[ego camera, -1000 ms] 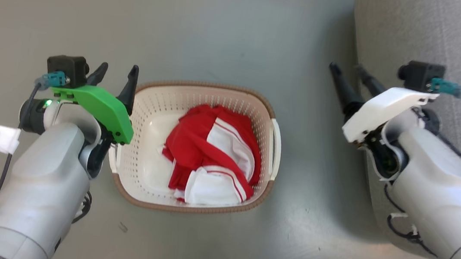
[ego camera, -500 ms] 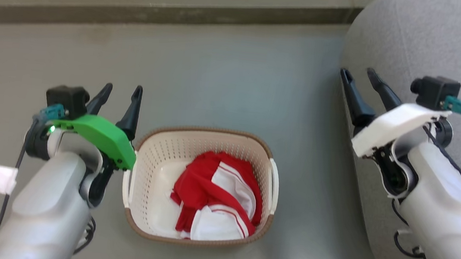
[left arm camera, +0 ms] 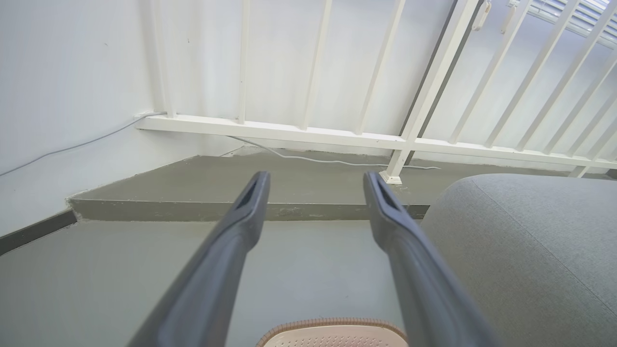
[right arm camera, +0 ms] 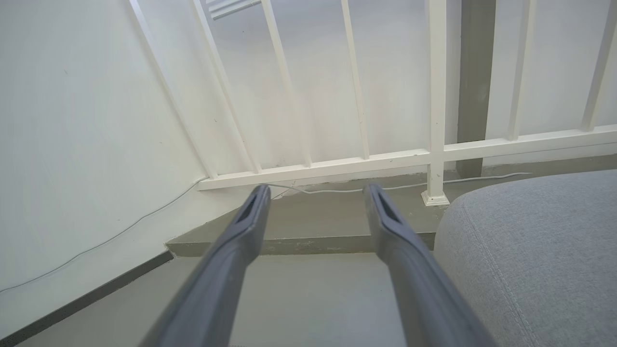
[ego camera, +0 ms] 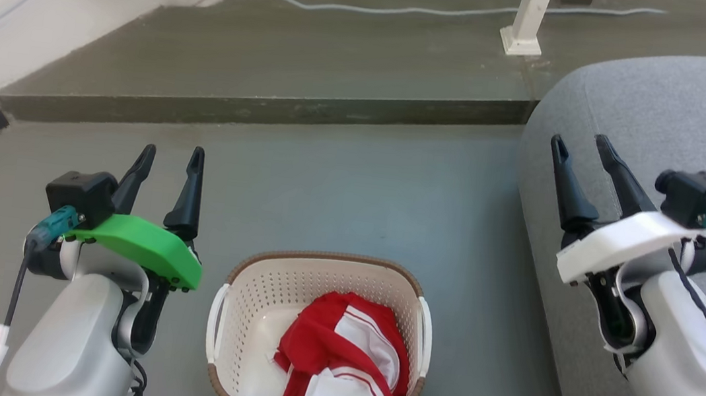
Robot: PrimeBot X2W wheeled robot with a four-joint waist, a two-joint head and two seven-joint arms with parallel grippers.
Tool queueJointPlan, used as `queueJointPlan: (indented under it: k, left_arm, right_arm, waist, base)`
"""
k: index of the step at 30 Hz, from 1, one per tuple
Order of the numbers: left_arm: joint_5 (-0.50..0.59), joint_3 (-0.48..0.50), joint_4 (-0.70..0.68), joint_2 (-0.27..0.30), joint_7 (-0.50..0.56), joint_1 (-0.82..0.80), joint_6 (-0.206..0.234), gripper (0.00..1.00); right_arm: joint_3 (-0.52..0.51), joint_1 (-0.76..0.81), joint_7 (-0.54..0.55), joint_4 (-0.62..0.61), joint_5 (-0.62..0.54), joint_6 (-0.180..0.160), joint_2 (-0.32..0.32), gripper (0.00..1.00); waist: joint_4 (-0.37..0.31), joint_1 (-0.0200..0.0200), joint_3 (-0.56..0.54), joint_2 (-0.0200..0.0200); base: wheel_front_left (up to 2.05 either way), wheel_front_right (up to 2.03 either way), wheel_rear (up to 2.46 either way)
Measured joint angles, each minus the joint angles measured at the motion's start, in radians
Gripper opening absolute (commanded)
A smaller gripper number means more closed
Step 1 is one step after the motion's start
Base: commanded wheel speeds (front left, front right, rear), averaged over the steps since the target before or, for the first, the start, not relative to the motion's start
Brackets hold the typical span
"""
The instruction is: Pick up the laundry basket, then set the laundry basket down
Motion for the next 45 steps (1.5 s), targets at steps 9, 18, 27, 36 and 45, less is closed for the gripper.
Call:
queueJointPlan:
  k: [9,18,27,36,45]
  left_arm:
    - [0.051,0.062,-0.114,-0.007,-0.003,0.104,0.012,1.00]
    - [0.103,0.105,-0.188,-0.018,-0.003,0.200,0.012,1.00]
    - [0.129,0.122,-0.233,-0.037,-0.003,0.242,0.009,1.00]
    - [0.159,0.133,-0.249,-0.043,-0.003,0.275,-0.006,1.00]
    - [0.173,0.151,-0.259,-0.050,-0.003,0.295,-0.015,1.00]
  right_arm:
    - [-0.053,0.102,0.000,-0.105,-0.105,-0.033,0.000,1.00]
    - [-0.095,0.195,0.000,-0.181,-0.176,-0.048,0.007,1.00]
    - [-0.121,0.249,0.000,-0.216,-0.209,-0.047,0.033,1.00]
    - [-0.150,0.280,0.000,-0.231,-0.230,-0.037,0.040,1.00]
    - [-0.175,0.305,0.000,-0.238,-0.247,-0.021,0.061,1.00]
  waist:
    - [0.013,0.0000,-0.025,0.0000]
    - [0.016,0.0000,-0.030,0.0000]
    - [0.018,0.0000,-0.033,0.0000]
    - [0.019,0.0000,-0.033,0.0000]
    - [0.019,0.0000,-0.037,0.0000]
  base:
    - [0.00,0.00,0.00]
    - [0.00,0.00,0.00]
    - [0.00,0.00,0.00]
    - [0.00,0.00,0.00]
    - [0.00,0.00,0.00]
